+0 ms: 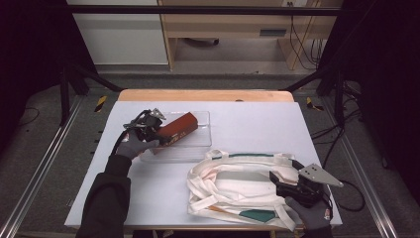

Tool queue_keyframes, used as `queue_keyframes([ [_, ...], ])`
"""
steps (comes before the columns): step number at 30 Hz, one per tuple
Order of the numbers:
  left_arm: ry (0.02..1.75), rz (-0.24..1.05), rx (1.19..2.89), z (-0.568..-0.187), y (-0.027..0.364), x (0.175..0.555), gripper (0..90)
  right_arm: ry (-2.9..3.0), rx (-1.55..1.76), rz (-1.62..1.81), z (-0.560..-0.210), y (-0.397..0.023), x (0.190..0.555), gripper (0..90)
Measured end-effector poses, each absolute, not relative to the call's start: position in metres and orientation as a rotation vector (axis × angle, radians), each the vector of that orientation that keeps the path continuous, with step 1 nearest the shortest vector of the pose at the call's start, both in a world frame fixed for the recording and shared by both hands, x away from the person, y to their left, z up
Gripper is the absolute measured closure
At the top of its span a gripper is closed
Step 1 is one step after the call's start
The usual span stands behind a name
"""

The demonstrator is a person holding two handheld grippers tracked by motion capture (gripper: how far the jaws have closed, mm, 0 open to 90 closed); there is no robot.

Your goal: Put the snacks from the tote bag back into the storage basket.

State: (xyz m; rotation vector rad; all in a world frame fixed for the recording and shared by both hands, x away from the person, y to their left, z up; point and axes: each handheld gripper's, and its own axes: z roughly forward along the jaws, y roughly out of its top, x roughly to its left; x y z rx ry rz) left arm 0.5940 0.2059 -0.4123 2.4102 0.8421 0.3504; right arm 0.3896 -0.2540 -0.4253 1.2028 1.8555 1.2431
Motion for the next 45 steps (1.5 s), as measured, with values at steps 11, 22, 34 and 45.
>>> queue_keyframes([
  [11, 0.864, 0.342, 2.415, -0.421, 0.205, 0.596, 42.7, 1.857, 1.201, 1.244, -0.425, -0.253, 0.390, 13.5],
  [22, 0.862, 0.348, 2.383, -0.419, 0.206, 0.592, 36.0, 1.857, 1.200, 1.248, -0.424, -0.254, 0.389, 13.4],
  [34, 0.867, 0.448, 2.186, -0.393, 0.220, 0.559, 39.8, 1.850, 1.202, 1.243, -0.424, -0.255, 0.389, 13.4],
  [45, 0.871, 0.513, 2.097, -0.397, 0.214, 0.526, 69.1, 1.853, 1.204, 1.237, -0.426, -0.255, 0.389, 13.4],
])
